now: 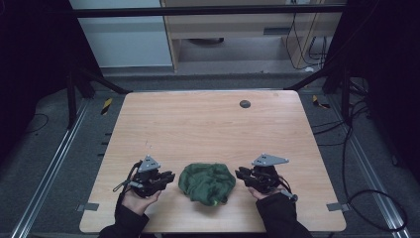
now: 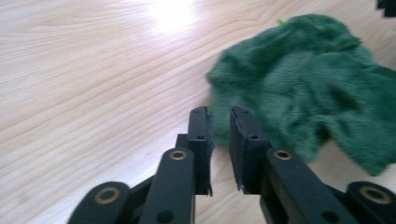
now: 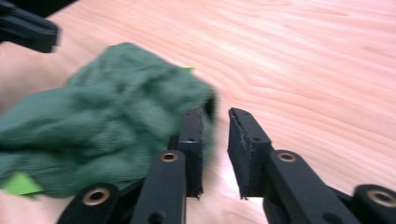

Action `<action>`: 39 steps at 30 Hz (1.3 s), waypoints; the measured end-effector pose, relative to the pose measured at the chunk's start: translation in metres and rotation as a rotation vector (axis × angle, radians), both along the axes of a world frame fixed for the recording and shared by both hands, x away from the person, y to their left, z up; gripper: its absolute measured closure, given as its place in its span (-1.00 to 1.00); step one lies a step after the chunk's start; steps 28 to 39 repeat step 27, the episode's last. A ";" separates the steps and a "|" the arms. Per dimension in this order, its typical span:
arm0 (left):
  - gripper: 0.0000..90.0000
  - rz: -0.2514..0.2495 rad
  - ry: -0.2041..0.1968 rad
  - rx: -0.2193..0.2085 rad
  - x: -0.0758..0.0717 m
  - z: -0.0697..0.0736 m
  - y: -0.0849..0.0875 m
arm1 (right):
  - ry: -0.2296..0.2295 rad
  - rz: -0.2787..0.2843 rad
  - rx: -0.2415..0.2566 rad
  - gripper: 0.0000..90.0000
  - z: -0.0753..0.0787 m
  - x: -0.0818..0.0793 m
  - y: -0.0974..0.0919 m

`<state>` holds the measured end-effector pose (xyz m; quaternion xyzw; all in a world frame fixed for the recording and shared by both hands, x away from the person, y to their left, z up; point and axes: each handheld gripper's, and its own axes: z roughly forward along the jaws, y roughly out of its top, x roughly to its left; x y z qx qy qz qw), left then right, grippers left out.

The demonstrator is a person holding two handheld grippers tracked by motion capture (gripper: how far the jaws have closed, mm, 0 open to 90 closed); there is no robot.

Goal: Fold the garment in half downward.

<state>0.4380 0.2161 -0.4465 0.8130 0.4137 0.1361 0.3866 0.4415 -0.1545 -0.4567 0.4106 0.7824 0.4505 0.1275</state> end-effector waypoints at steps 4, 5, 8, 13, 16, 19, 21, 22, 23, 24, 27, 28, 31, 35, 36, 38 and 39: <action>0.58 0.033 -0.012 0.016 0.005 -0.001 0.010 | -0.008 -0.051 -0.018 0.55 0.000 0.004 -0.012; 0.54 0.042 -0.015 0.015 0.006 -0.002 0.012 | -0.011 -0.063 -0.021 0.52 0.000 0.005 -0.016; 0.42 0.069 -0.019 0.026 0.010 -0.005 0.021 | -0.020 -0.104 -0.029 0.41 0.001 0.008 -0.026; 0.21 0.109 -0.013 0.037 0.018 -0.011 0.035 | -0.019 -0.169 -0.039 0.21 -0.001 0.012 -0.042; 0.13 0.128 -0.015 0.037 0.022 -0.013 0.042 | -0.016 -0.198 -0.055 0.08 -0.004 0.016 -0.049; 0.05 0.146 -0.029 0.044 0.024 -0.013 0.050 | -0.006 -0.223 -0.067 -0.02 -0.007 0.018 -0.056; 0.00 0.165 -0.034 0.052 0.026 -0.014 0.055 | -0.006 -0.240 -0.078 -0.08 -0.010 0.020 -0.060; -0.03 0.169 -0.037 0.055 0.027 -0.015 0.058 | -0.002 -0.248 -0.083 -0.10 -0.011 0.021 -0.062; -0.06 0.176 -0.036 0.056 0.028 -0.015 0.060 | -0.003 -0.254 -0.085 -0.13 -0.012 0.022 -0.064; -0.08 0.181 -0.035 0.058 0.029 -0.016 0.061 | 0.000 -0.261 -0.087 -0.16 -0.013 0.022 -0.066; -0.11 0.189 -0.036 0.059 0.030 -0.017 0.064 | 0.005 -0.275 -0.086 -0.19 -0.014 0.023 -0.070; -0.11 0.189 -0.036 0.059 0.030 -0.017 0.064 | 0.005 -0.275 -0.086 -0.19 -0.014 0.023 -0.070; -0.11 0.189 -0.036 0.059 0.030 -0.017 0.064 | 0.005 -0.275 -0.086 -0.19 -0.014 0.023 -0.070; -0.11 0.189 -0.036 0.059 0.030 -0.017 0.064 | 0.005 -0.275 -0.086 -0.19 -0.014 0.023 -0.070; -0.11 0.189 -0.036 0.059 0.030 -0.017 0.064 | 0.005 -0.275 -0.086 -0.19 -0.014 0.023 -0.070; -0.11 0.189 -0.036 0.059 0.030 -0.017 0.064 | 0.005 -0.275 -0.086 -0.19 -0.014 0.023 -0.070; -0.11 0.189 -0.036 0.059 0.030 -0.017 0.064 | 0.005 -0.275 -0.086 -0.19 -0.014 0.023 -0.070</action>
